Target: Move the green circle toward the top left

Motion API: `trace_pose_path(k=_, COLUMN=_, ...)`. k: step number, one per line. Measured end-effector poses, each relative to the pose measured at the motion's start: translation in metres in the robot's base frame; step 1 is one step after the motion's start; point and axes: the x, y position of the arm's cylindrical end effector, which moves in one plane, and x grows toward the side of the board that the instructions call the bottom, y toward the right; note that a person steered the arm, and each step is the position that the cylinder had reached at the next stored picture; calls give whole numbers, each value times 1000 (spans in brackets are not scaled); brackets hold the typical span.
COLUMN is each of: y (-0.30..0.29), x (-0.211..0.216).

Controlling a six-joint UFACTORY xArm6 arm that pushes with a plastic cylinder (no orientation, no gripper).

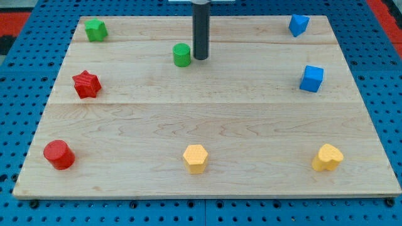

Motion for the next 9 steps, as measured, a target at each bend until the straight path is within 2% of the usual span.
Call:
trace_pose_path(k=2, y=-63, x=0)
trace_pose_path(k=5, y=-78, x=0)
trace_pose_path(k=7, y=-56, x=-47)
trace_pose_path(k=8, y=-59, x=-47)
trace_pose_path(k=9, y=-91, x=-60)
